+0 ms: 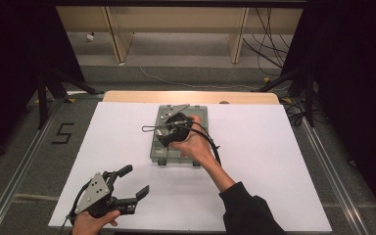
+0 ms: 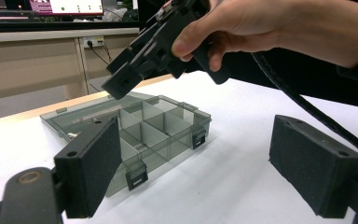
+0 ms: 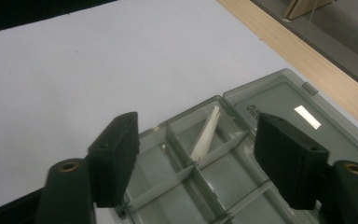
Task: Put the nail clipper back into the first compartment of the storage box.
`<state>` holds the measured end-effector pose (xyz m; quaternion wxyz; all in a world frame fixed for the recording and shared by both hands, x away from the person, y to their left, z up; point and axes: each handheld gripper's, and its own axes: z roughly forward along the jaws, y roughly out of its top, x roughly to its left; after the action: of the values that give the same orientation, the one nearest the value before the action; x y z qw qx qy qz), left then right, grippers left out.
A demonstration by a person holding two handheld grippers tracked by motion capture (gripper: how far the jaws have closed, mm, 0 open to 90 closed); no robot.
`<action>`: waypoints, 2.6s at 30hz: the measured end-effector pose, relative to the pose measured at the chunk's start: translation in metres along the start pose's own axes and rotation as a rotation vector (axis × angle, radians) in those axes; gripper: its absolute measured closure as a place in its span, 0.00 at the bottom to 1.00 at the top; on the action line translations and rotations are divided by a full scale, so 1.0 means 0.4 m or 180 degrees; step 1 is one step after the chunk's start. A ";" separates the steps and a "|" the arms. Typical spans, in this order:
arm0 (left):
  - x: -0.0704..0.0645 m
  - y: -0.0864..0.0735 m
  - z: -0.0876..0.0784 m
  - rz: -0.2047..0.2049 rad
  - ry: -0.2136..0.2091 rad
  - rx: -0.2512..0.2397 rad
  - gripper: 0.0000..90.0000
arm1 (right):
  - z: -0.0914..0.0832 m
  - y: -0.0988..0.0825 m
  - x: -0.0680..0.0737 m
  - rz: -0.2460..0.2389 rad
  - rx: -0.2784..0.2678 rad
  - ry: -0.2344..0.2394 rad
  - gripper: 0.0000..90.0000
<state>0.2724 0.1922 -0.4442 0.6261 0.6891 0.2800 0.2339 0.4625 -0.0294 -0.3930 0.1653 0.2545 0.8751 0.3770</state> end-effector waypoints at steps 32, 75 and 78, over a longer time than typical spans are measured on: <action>0.002 -0.001 0.000 0.0018 0.0018 0.0011 0.18 | -0.164 -0.058 0.026 -0.0103 -0.0394 0.0047 0.22; -0.008 0.001 -0.003 -0.0057 0.0002 0.0026 0.18 | -0.326 -0.218 0.038 0.0123 -0.1113 -0.0032 0.18; -0.008 0.001 -0.003 -0.0071 0.0005 0.0028 0.18 | -0.330 -0.234 0.036 0.0139 -0.1150 -0.0032 0.18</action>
<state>0.2695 0.1910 -0.4438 0.6254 0.6886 0.2892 0.2261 0.3576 -0.1520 -0.3767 0.2045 0.2416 0.7865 0.5304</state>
